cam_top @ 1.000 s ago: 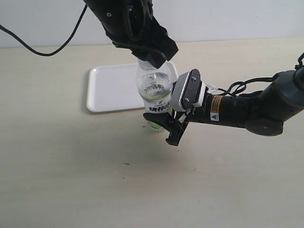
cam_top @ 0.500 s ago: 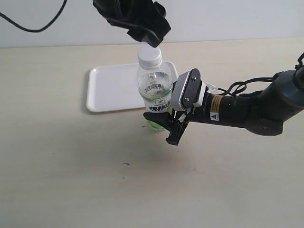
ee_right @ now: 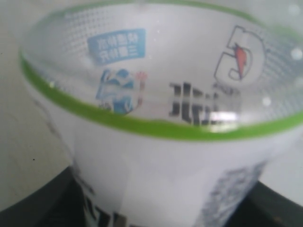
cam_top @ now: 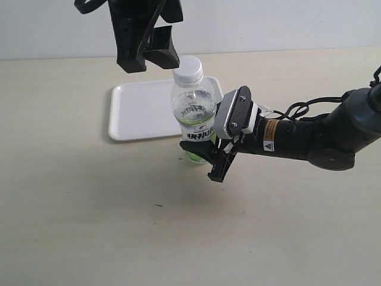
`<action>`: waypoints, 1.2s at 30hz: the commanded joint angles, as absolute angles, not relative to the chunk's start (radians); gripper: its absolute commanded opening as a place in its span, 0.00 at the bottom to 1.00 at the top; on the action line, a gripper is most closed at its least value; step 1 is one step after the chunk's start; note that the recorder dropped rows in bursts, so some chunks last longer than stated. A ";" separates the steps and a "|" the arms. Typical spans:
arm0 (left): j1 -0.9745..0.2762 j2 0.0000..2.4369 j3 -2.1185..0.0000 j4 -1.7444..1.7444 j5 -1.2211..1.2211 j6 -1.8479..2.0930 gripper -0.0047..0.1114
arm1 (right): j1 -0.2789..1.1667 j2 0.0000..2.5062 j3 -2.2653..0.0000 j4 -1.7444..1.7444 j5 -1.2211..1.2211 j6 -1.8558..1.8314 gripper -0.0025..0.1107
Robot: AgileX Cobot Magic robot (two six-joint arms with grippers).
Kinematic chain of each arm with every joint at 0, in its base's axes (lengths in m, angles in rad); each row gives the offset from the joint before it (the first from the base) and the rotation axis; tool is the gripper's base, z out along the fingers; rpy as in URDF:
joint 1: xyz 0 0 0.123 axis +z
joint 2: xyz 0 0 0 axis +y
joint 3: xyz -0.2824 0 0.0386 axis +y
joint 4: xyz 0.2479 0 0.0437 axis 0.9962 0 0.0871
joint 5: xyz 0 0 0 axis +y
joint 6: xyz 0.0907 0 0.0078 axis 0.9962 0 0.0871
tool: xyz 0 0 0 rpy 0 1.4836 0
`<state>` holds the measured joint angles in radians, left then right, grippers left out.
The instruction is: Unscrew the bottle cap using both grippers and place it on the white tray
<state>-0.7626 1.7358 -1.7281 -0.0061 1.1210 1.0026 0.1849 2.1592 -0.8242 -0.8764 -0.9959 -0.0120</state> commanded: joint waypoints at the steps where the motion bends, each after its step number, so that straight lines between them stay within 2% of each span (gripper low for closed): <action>1: -0.767 1.744 -1.733 -0.055 1.104 1.016 0.60 | 0.187 2.163 -0.825 -0.870 -0.919 -0.022 0.02; 36: -0.767 1.844 -1.733 -0.086 1.071 1.009 0.55 | 0.187 2.163 -0.836 -0.867 -0.918 -0.016 0.02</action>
